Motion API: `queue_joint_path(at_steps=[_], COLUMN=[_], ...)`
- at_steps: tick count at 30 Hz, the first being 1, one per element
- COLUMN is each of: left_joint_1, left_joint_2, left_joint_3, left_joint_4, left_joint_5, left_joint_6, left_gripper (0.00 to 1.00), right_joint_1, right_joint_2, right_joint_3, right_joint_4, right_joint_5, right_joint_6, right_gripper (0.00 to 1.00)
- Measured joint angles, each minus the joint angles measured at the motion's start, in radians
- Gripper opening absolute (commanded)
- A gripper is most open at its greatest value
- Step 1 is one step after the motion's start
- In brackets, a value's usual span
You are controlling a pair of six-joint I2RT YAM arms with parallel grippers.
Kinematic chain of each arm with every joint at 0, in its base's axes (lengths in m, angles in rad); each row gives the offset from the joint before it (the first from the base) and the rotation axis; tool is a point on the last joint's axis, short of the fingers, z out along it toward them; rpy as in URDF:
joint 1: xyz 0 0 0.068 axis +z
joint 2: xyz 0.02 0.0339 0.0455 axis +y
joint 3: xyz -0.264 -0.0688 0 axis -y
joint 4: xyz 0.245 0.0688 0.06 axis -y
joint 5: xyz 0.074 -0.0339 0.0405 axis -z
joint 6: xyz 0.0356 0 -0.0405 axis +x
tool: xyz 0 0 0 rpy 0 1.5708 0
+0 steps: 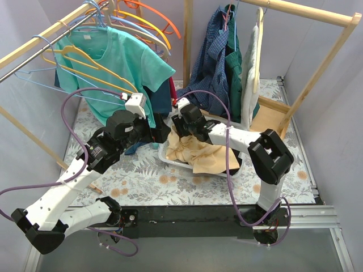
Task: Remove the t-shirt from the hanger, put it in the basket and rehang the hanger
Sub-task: Place the T-shirt in the bin.
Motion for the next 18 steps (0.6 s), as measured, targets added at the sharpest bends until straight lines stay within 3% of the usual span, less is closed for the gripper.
queue_joint_path(at_steps=[4,8,18], left_joint_1=[0.000,0.000,0.000], left_joint_2=[-0.003,-0.014,-0.038], left_joint_3=[-0.007,-0.013,-0.016], left_joint_4=[0.009,0.014,0.006], left_joint_5=[-0.002,-0.006,-0.057], left_joint_6=[-0.010,-0.018,-0.010], left_gripper=[0.98,0.98,0.98], right_joint_1=[-0.001,-0.001,-0.001], right_joint_2=[0.069,0.038,-0.379], right_joint_3=[0.083,0.105,0.049], right_joint_4=[-0.072,-0.112,-0.216], right_joint_5=[0.003,0.014,0.047], right_joint_6=[-0.006,-0.011,-0.005], right_gripper=[0.60,0.68,0.67])
